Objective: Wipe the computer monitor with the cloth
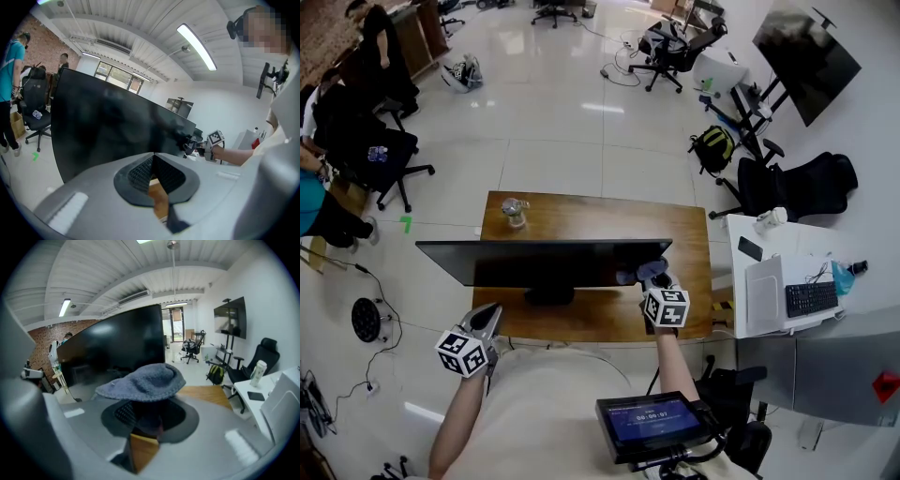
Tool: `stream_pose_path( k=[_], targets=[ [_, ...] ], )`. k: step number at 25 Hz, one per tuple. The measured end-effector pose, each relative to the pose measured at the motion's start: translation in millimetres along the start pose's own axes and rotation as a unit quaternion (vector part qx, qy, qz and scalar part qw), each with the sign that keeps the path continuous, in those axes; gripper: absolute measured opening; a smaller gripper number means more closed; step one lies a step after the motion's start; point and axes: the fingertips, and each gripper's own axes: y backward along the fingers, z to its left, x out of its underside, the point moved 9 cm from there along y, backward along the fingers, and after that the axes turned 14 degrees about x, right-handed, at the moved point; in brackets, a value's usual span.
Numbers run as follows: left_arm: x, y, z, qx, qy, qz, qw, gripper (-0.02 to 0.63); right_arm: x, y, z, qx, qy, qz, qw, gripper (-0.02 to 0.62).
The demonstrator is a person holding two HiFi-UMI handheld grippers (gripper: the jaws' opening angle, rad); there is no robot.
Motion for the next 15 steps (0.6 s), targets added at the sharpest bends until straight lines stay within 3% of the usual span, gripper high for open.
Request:
stream_pose_path(
  k=[15],
  targets=[
    [-1,-4,4,-0.013,0.005,0.017,0.9998,0.003,57,-31,-1,-0.011,0.003,0.069,0.998,0.094]
  ],
)
